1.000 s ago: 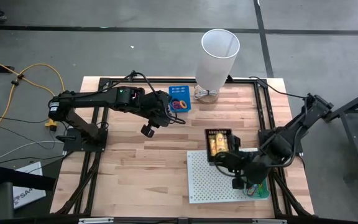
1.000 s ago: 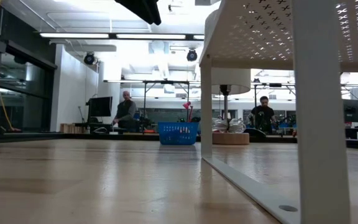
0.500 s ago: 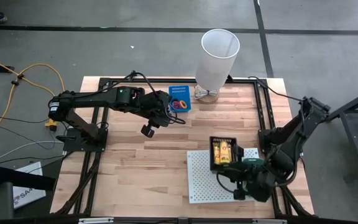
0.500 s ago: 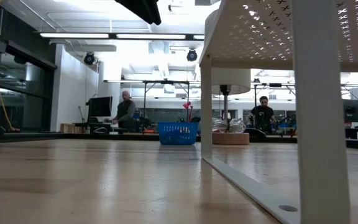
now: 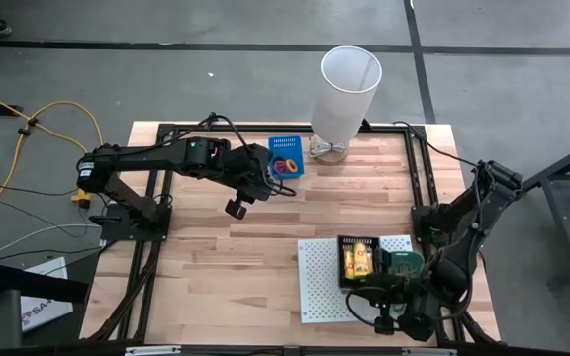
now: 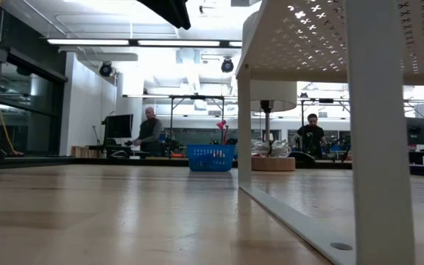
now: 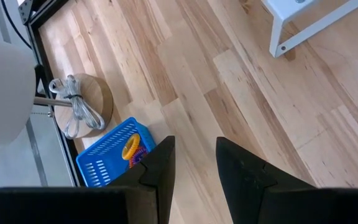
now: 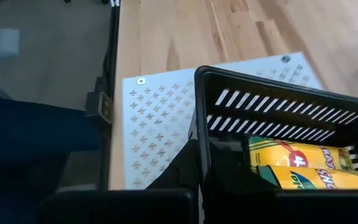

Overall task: Pick & Place Office Desk Supplies
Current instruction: Put the black bin with the crayon boxes on the shelf

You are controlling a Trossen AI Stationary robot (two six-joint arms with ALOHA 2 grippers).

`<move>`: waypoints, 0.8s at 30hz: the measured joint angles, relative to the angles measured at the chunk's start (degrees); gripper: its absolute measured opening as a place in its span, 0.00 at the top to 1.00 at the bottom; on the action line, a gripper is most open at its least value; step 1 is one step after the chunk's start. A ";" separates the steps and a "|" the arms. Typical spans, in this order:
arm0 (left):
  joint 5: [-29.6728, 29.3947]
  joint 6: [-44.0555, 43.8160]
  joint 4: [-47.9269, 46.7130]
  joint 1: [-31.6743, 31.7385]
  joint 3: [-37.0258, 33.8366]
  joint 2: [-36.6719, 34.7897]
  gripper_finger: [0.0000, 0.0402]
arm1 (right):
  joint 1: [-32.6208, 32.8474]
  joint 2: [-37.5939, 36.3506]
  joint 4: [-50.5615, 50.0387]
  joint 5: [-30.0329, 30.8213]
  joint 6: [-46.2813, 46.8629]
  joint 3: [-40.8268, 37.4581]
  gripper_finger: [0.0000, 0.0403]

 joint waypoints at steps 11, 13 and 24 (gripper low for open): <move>-0.02 0.00 0.00 0.01 0.00 0.00 0.73 | 1.01 0.74 1.21 -2.95 4.99 -0.02 1.00; -0.02 -0.26 0.00 0.01 0.00 0.00 0.73 | 1.03 0.74 1.35 -3.67 5.45 -0.02 1.00; -0.04 -0.44 0.00 0.02 0.00 0.00 0.73 | 1.12 0.74 1.40 -6.93 8.80 -0.02 1.00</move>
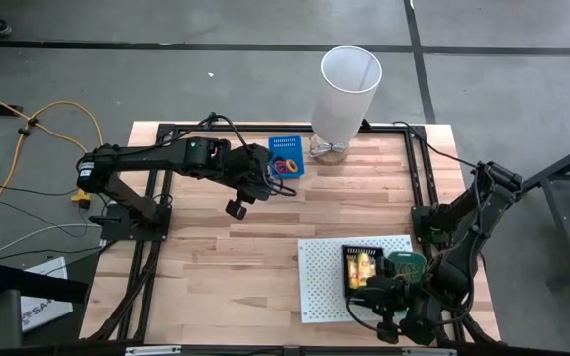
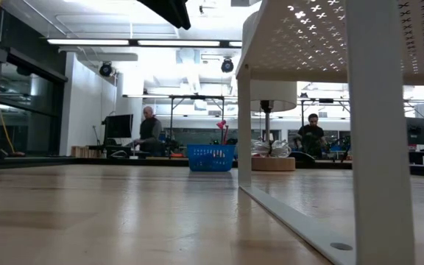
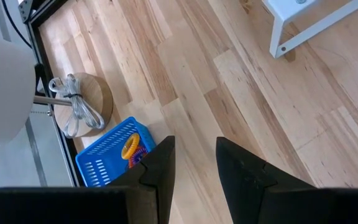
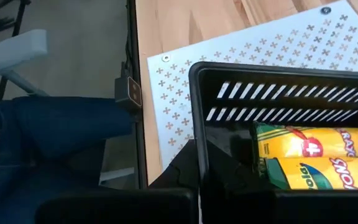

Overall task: Pick & Place Office Desk Supplies
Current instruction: Put the black bin with the crayon boxes on the shelf

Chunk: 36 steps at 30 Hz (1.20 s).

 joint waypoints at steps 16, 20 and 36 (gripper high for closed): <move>-0.04 -0.26 0.00 -0.02 0.00 0.00 0.73 | -0.17 0.00 -0.02 -1.76 1.34 0.00 0.88; -0.04 -0.32 -0.02 0.00 0.00 0.00 0.73 | -0.17 0.00 -0.02 -1.75 1.32 0.00 0.84; -0.04 -0.42 -0.02 -0.02 0.00 0.00 0.73 | -0.17 0.00 1.42 -3.42 1.30 0.00 0.78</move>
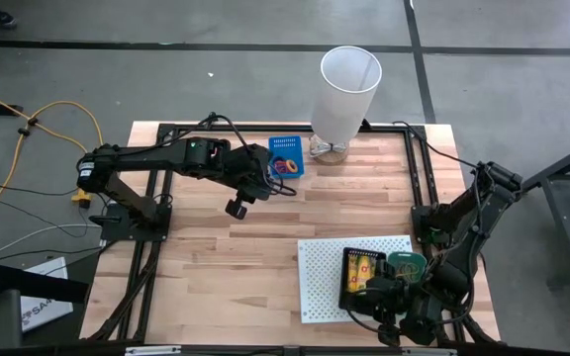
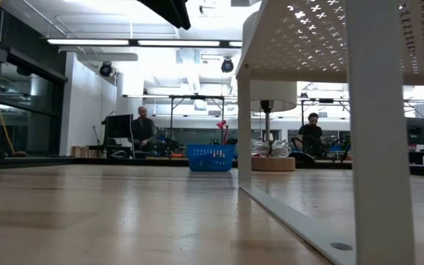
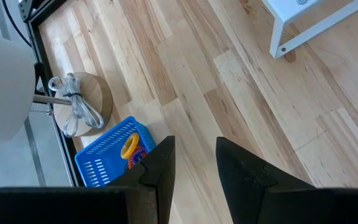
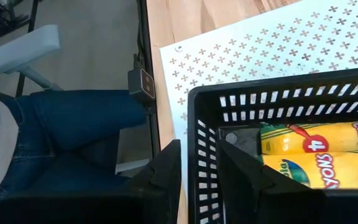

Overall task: Pick & Place Office Desk Supplies
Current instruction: Put the black bin with the crayon boxes on the shelf, then put the blue bin with the spring keychains on the shelf

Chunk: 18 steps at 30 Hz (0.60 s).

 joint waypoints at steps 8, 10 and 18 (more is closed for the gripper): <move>0.00 0.02 0.00 0.01 0.00 0.01 0.73 | -0.16 0.00 0.86 0.01 -0.61 0.00 0.78; 0.00 0.00 0.00 0.02 -0.02 0.00 0.73 | -0.84 0.00 1.39 -0.07 -2.43 0.00 0.78; 0.00 -2.31 0.00 0.02 -0.01 0.01 0.73 | -7.01 -0.10 5.84 -3.66 -15.60 0.00 0.78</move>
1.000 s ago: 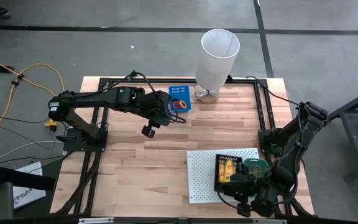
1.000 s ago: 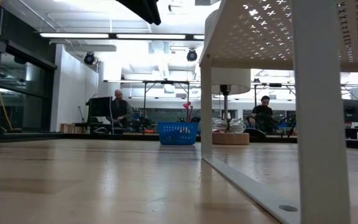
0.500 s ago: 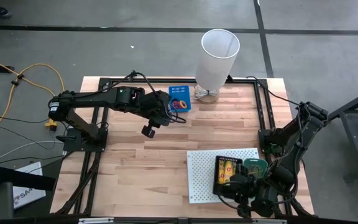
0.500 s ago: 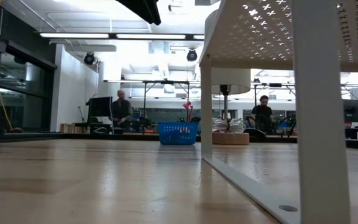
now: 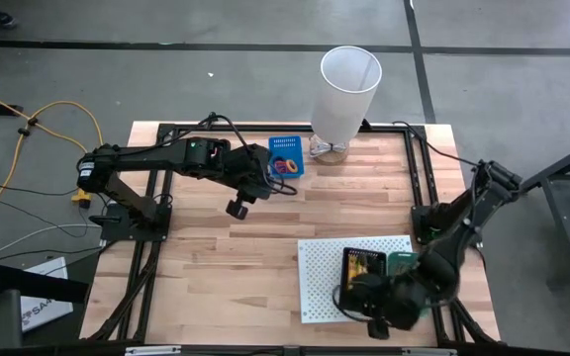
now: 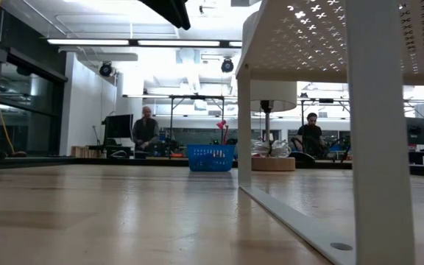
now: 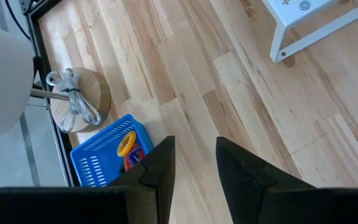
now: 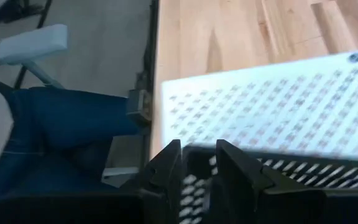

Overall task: Pick & Place Office Desk Supplies
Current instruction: Put the blue bin with the spring keychains on the shelf

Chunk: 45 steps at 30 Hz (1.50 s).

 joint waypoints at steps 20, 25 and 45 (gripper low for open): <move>3.87 -6.61 -2.52 7.35 -0.03 -12.24 0.73 | -26.18 -0.07 3.56 -24.19 -24.41 0.00 0.78; 5.21 -8.98 -5.14 10.27 -0.05 -14.06 0.73 | -33.15 -0.07 3.68 -27.79 -32.51 0.00 0.78; 7.91 -16.16 -15.04 11.90 -1.11 -15.73 0.73 | -45.56 6.04 12.24 -32.24 -51.28 -0.02 0.78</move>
